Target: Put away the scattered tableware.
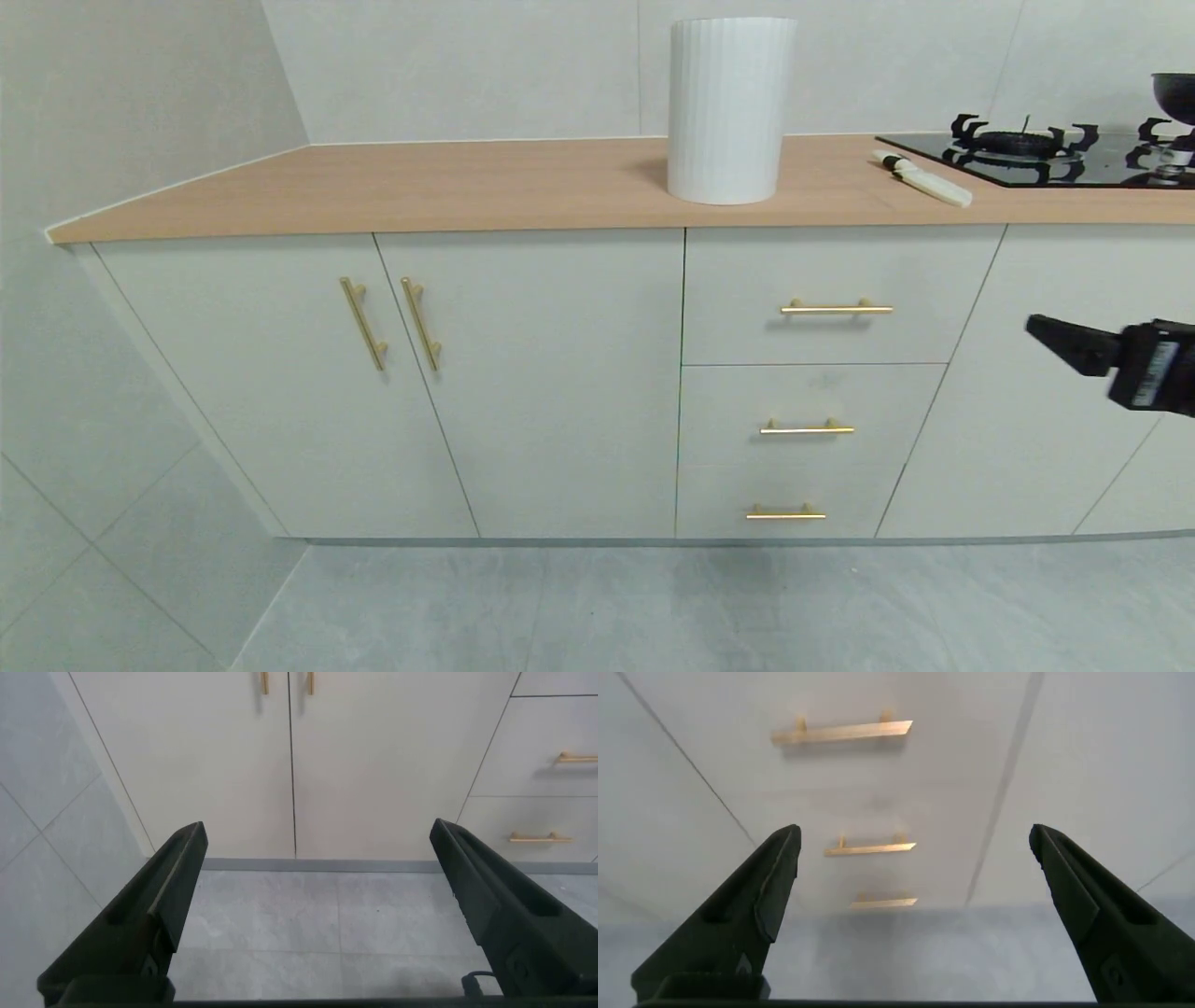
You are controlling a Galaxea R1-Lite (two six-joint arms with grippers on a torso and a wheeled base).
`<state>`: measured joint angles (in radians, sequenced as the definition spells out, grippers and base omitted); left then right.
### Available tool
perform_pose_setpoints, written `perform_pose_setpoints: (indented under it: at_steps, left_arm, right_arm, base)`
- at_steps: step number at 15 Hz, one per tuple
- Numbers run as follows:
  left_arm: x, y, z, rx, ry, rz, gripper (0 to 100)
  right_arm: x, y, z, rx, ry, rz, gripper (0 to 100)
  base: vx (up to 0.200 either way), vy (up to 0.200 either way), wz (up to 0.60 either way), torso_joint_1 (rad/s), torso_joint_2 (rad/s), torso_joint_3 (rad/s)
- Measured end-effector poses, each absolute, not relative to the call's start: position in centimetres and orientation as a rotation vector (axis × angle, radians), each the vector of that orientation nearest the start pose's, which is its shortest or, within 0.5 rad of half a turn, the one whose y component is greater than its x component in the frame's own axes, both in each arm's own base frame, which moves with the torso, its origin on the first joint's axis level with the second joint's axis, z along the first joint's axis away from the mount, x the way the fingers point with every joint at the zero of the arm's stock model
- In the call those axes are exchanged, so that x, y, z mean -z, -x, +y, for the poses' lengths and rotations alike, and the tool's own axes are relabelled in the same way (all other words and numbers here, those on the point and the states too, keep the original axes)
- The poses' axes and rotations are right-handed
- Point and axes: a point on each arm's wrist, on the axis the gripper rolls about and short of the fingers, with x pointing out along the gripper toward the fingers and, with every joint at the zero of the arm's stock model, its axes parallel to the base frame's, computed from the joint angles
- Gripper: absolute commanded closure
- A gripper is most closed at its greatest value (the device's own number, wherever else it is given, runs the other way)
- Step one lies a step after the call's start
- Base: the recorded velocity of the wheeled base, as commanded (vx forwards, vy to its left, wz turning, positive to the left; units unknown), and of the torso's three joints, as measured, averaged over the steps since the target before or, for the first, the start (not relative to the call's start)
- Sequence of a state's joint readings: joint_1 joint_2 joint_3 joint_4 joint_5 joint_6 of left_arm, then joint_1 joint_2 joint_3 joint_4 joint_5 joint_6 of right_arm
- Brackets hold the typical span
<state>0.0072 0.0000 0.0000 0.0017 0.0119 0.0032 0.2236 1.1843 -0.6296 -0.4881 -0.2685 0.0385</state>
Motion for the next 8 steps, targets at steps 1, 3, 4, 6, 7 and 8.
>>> perform_pose_setpoints:
  at_steps: [1,3,4,6,7,8]
  left_arm:
    - [-7.5,2.3,0.0,-0.019,-0.003,0.002,0]
    - [-7.5,2.3,0.0,-0.019,-0.003,0.002,0]
    - [-7.5,2.3,0.0,-0.019,-0.003,0.002,0]
    - [-7.5,2.3,0.0,-0.019,-0.003,0.002,0]
    - [-7.5,2.3,0.0,-0.019,-0.003,0.002,0]
    - [-7.5,2.3,0.0,-0.019,-0.003,0.002,0]
  right_arm:
    - [-24.9,-14.4,2.6,0.051,0.008,0.018,0]
    - [-25.1,-9.4,1.4,0.066,0.046,-0.032,0]
    - [-24.8,-7.1,0.8,0.081,0.06,-0.048,0]
    - [-24.0,-3.2,-0.1,0.117,0.078,-0.075,0]
    - [-23.6,-1.5,-0.4,0.135,0.083,-0.094,0]
    - [-23.1,0.0,-0.6,0.152,0.089,-0.114,0]
  base:
    - [0.0,0.0,0.0,0.0,0.0,0.0]
    - [0.0,0.0,0.0,0.0,0.0,0.0]
    - [0.0,0.0,0.0,0.0,0.0,0.0]
    - [0.0,0.0,0.0,0.0,0.0,0.0]
    - [0.0,0.0,0.0,0.0,0.0,0.0]
    - [0.0,0.0,0.0,0.0,0.0,0.0]
